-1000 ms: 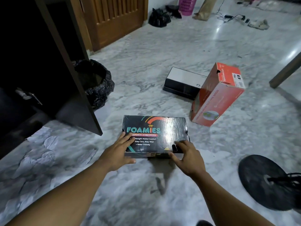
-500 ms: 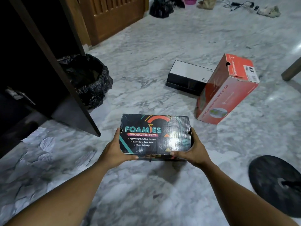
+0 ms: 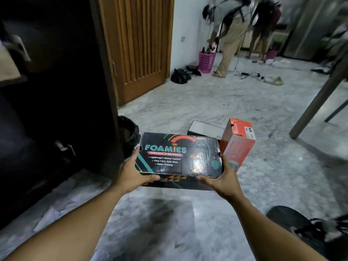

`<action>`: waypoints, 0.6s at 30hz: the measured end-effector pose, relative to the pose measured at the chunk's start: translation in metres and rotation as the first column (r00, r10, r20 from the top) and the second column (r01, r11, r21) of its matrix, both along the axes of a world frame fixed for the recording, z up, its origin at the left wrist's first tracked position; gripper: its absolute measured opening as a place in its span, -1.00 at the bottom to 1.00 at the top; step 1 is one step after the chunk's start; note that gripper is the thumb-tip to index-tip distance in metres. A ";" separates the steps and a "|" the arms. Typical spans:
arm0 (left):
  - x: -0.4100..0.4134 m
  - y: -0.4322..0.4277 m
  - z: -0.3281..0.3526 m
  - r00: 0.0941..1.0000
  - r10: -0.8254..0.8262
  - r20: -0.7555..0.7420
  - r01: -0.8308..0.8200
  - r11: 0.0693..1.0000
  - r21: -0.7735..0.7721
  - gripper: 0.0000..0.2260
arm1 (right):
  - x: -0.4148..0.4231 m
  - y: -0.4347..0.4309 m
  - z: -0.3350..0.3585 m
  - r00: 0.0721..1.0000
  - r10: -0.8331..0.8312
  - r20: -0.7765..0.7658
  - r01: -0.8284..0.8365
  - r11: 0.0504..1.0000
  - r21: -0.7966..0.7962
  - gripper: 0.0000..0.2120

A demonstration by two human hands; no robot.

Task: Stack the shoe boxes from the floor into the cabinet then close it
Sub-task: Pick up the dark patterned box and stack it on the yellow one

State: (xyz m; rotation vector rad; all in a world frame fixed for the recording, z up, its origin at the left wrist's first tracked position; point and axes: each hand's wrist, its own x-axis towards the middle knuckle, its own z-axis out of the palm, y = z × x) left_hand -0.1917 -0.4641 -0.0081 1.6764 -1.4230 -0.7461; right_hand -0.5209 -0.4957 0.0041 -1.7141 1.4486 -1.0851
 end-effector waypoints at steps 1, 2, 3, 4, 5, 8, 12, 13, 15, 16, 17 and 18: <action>0.001 0.008 0.015 1.000 0.002 0.002 -0.002 1.000 -0.019 0.25 | 0.000 0.008 0.014 1.000 -0.007 -0.002 0.007 1.000 -0.019 0.04; 0.002 0.019 0.031 1.000 0.004 0.015 -0.004 1.000 -0.030 0.24 | 0.000 0.017 0.025 1.000 -0.008 -0.006 0.008 1.000 -0.029 0.07; 0.003 0.031 0.047 0.999 0.007 0.031 -0.006 0.999 -0.041 0.21 | 0.000 0.026 0.034 1.000 0.002 -0.010 -0.002 0.999 -0.033 0.10; 0.006 0.043 0.060 0.998 0.011 0.055 -0.008 0.999 -0.048 0.17 | 0.000 0.035 0.040 1.000 0.002 -0.025 -0.003 1.000 -0.029 0.12; 0.009 0.056 0.072 0.996 0.013 0.083 -0.009 0.999 -0.053 0.13 | 0.002 0.045 0.047 0.999 0.008 -0.035 -0.009 1.000 -0.025 0.15; 0.022 0.101 0.103 0.986 0.043 0.163 -0.036 0.998 -0.044 0.11 | 0.019 0.080 0.061 0.999 0.024 -0.043 -0.026 0.999 -0.046 0.09; 0.056 0.159 0.133 0.964 0.128 0.235 -0.120 0.992 -0.050 0.11 | 0.065 0.113 0.083 0.996 0.087 -0.031 -0.090 0.991 -0.103 -0.14; 0.069 0.174 0.142 0.957 0.151 0.249 -0.141 0.988 -0.055 0.09 | 0.081 0.117 0.089 0.993 0.118 -0.022 -0.120 0.986 -0.113 -0.17; 0.098 0.203 0.162 0.938 0.199 0.285 -0.192 0.980 -0.054 0.08 | 0.116 0.124 0.104 0.981 0.195 -0.003 -0.194 0.973 -0.127 -0.21; 0.113 0.217 0.173 0.924 0.232 0.303 -0.227 0.973 -0.052 0.08 | 0.135 0.126 0.110 0.973 0.231 0.004 -0.229 0.965 -0.131 -0.23; 0.128 0.233 0.184 0.908 0.268 0.323 -0.264 0.963 -0.058 0.07 | 0.153 0.131 0.119 0.960 0.279 0.024 -0.273 0.951 -0.143 -0.25; 0.140 0.248 0.195 0.890 0.308 0.337 -0.303 0.950 -0.070 0.05 | 0.172 0.133 0.126 0.944 0.328 0.037 -0.319 0.935 -0.152 -0.25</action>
